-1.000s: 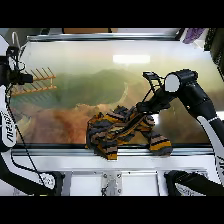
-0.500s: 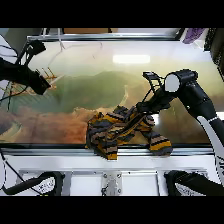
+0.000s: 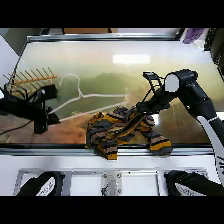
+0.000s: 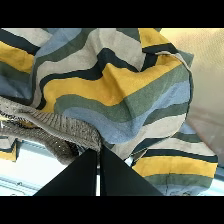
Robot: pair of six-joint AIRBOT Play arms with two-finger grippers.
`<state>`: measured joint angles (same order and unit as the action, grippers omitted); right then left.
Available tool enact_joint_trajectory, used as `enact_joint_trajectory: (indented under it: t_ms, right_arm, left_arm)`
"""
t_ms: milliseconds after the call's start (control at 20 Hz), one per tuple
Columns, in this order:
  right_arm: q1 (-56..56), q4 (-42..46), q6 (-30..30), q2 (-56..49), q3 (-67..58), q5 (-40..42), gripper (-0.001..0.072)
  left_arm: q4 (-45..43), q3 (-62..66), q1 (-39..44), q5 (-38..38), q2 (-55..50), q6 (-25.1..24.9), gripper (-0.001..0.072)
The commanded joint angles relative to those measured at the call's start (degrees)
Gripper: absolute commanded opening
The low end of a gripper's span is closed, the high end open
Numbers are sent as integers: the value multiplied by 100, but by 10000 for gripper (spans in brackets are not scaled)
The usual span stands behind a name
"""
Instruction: Fold the clothes and pants, and hang the long-sleeved shirts on hangers.
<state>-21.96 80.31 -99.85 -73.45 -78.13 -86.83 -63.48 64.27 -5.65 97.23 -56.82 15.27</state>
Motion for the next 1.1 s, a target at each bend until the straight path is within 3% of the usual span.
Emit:
enact_joint_trajectory:
  t_ms: [0, 250, 450, 1050]
  right_arm:
    - [2, 0, -2, -2, 2, -2, 18]
    - [2, 0, -2, -2, 2, -2, 18]
    - [2, 0, -2, -2, 2, 0, 19]
    - [2, 0, -2, -4, 2, -2, 18]
  left_arm:
    - [44, -949, 212, -46, 769, -212, 12]
    - [22, -1788, 560, -881, 1154, 190, 13]
    - [46, -1978, 573, -1443, 1152, 210, 12]
    - [72, -1978, 575, -1023, 789, 262, 12]
